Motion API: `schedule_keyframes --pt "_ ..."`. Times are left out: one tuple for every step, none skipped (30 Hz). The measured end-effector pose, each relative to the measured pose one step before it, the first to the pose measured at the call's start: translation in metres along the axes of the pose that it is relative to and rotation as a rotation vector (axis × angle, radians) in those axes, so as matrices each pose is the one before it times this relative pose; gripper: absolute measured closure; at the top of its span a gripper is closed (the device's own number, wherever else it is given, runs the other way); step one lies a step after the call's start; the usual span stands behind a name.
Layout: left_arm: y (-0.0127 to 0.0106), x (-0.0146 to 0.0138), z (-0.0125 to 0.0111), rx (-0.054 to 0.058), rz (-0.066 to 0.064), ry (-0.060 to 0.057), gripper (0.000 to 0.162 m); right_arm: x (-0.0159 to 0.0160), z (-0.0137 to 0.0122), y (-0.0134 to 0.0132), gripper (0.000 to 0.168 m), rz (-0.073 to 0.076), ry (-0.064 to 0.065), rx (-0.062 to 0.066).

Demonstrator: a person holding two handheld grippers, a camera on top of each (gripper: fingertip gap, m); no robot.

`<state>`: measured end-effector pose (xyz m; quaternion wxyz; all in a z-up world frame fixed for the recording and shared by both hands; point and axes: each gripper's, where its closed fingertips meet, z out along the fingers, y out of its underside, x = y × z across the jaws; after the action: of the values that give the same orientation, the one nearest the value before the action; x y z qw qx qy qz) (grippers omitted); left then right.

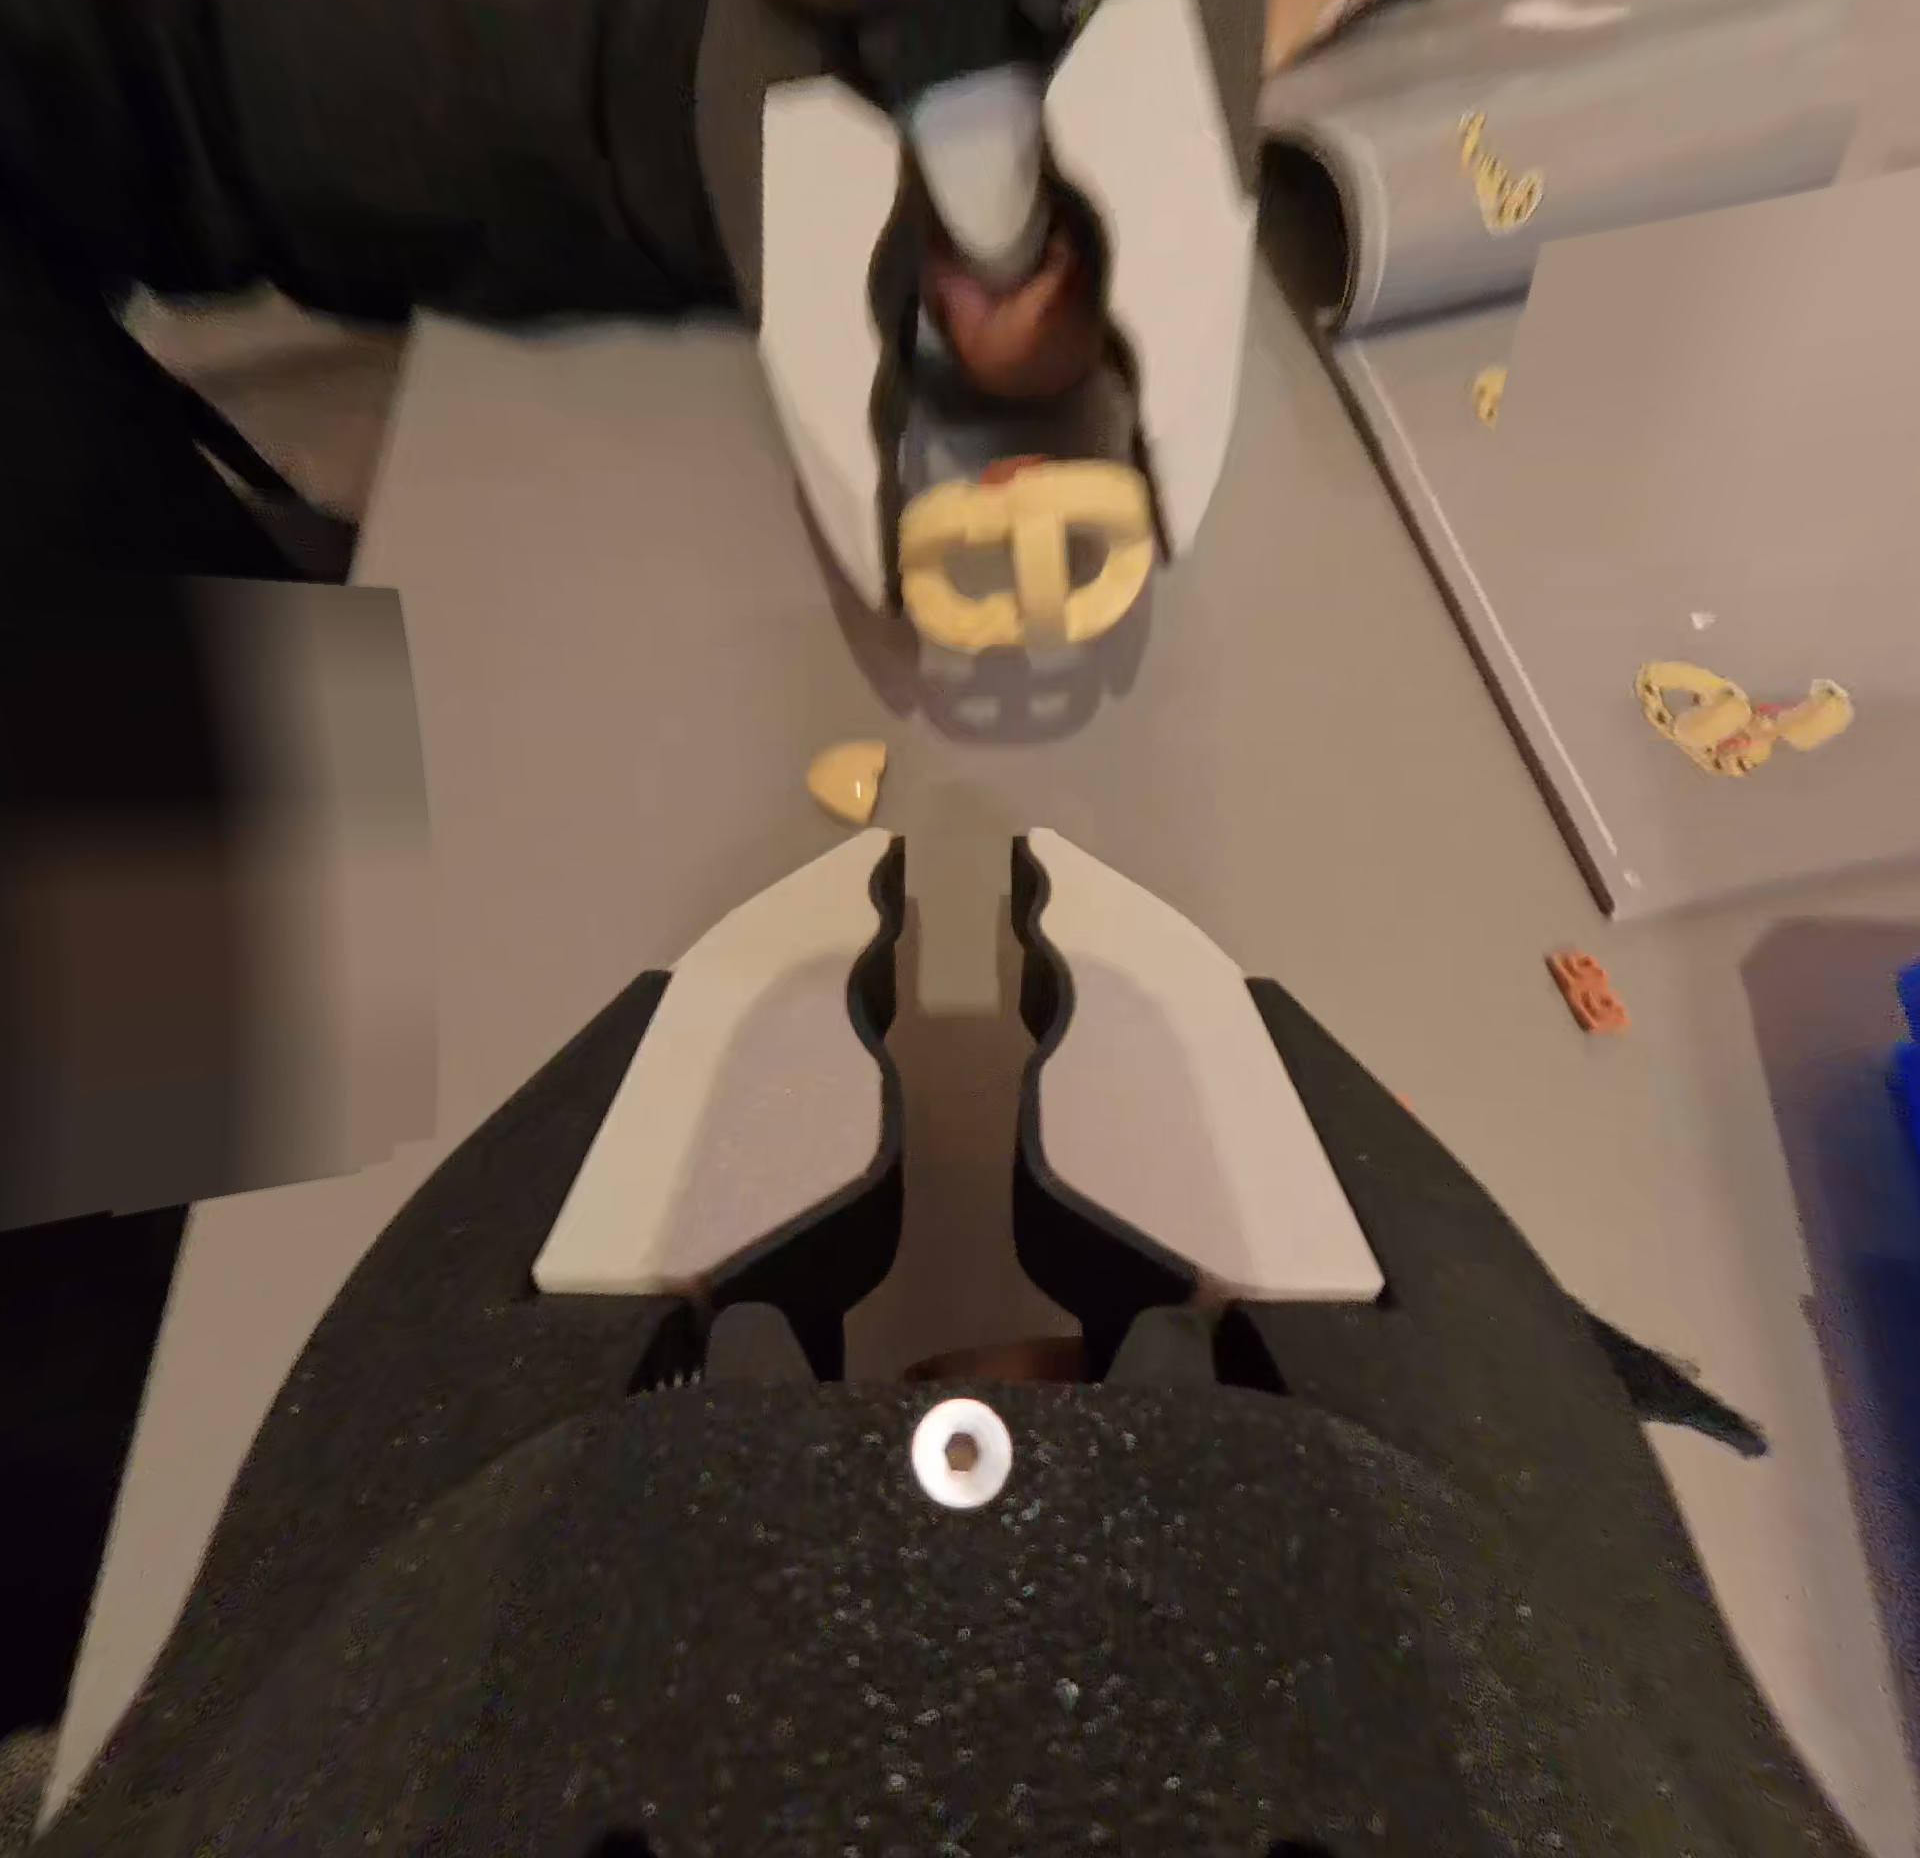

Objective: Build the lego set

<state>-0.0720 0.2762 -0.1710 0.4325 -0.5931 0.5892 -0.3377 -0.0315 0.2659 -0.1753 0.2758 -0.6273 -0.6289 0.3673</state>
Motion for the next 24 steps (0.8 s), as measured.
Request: schedule_keyframes --pt "0.00071 -0.00155 -0.00112 -0.001 0.0011 -0.0099 0.11 -0.00352 -0.00154 0.00936 0.148 -0.0487 0.0234 -0.0494" --pt "0.00037 -0.00055 -0.00077 -0.0004 0.002 -0.0033 0.11 -0.00613 -0.00024 0.00949 0.148 -0.0577 0.0067 -0.0521" --pt "0.00045 0.00022 -0.00024 -0.0016 0.0023 0.0014 0.11 -0.00646 0.00074 0.00706 0.147 -0.0708 0.0032 -0.0442" --pt "0.00043 0.00046 0.00001 -0.0028 0.0034 0.0021 0.11 -0.00339 0.00108 0.00273 0.146 -0.068 0.0161 -0.0225" --pt "0.00036 0.00049 0.00024 -0.0032 0.0041 0.0017 0.11 -0.00103 0.00134 -0.00049 0.146 -0.0267 0.0133 -0.0057" --pt "0.00059 0.00045 0.00056 -0.0049 0.0032 0.0005 0.11 -0.00088 0.00187 -0.00057 0.146 0.028 -0.0101 -0.0147" --pt "0.00053 0.00017 0.00048 -0.0053 0.0037 -0.0021 0.11 -0.00041 0.00201 -0.00073 0.146 0.0584 -0.0183 -0.0219" --pt "0.00055 0.00021 0.00047 -0.0046 0.0048 -0.002 0.11 0.00105 0.00118 -0.00168 0.146 0.0653 -0.0014 -0.0162" --pt "0.00027 0.00013 0.00032 -0.0031 0.0035 -0.0022 0.11 0.00195 0.00045 -0.00161 0.147 0.0633 0.0187 -0.0149" --pt "0.00022 -0.00025 0.00014 -0.0012 0.0019 -0.0035 0.11 0.00017 -0.00008 -0.00131 0.146 0.069 0.0235 -0.0119" --pt "-0.00006 -0.00018 -0.00002 0.0003 0.0012 -0.003 0.11 -0.00304 -0.00053 -0.00096 0.146 0.0811 0.0166 -0.0065" --pt "-0.00011 -0.00036 -0.00016 0.0008 0.0002 -0.0024 0.11 -0.00677 -0.00097 -0.00148 0.146 0.0774 0.0062 0.006" --pt "0.00027 -0.0005 -0.00019 -0.0007 0.0002 -0.0037 0.11 -0.00884 -0.00151 -0.0022 0.146 0.0647 0.0054 0.0223" --pt "0.00041 -0.00056 -0.00014 -0.0025 0.001 -0.0039 0.11 -0.00927 -0.0018 -0.00256 0.147 0.0533 0.0095 0.0325" --pt "0.0006 -0.00027 0.00007 -0.0033 0.0013 -0.0018 0.11 -0.00849 -0.00136 -0.00157 0.148 0.0472 0.0146 0.0295" --pt "0.00035 0.00007 0.00021 -0.0029 0.0017 -0.0005 0.11 -0.00667 -0.00048 0.00023 0.149 0.0407 0.0255 0.0204" --pt "0.00012 0.00034 0.00005 -0.0013 0.0033 0.0004 0.11 -0.00495 0.00043 0.00216 0.149 0.0303 0.0339 0.0103" --pt "0.00009 0.00049 0.00016 -0.001 0.0047 -0.0002 0.11 -0.00358 0.00111 0.00442 0.149 0.0199 0.038 -0.0028" --pt "0.00014 0.0004 0.00007 -0.001 0.0045 -0.0008 0.11 -0.00333 0.00153 0.00561 0.149 0.0117 0.031 -0.0086" --pt "0.00039 0.00048 -0.00007 -0.003 0.0034 -0.0009 0.11 -0.00384 0.00195 0.00505 0.149 0.0107 0.0152 -0.0049" --pt "0.00085 0.00048 -0.00019 -0.0048 0.0023 -0.0009 0.11 -0.00311 0.00256 0.00505 0.149 0.0091 0.0043 -0.0065" --pt "0.00047 0.00058 -0.00029 -0.0032 0.0029 -0.0017 0.11 -0.00134 0.00346 0.00508 0.149 0.0073 0.0022 -0.0108" --pt "0.00036 0.00044 -0.00034 -0.0015 0.0026 -0.0021 0.11 0.00105 0.00416 0.00456 0.147 0.0109 0.006 -0.0149" --pt "0.00026 0.00035 -0.00027 -0.0016 0.0014 -0.0019 0.11 0.00349 0.00402 0.00342 0.146 0.0119 0.015 -0.0143"
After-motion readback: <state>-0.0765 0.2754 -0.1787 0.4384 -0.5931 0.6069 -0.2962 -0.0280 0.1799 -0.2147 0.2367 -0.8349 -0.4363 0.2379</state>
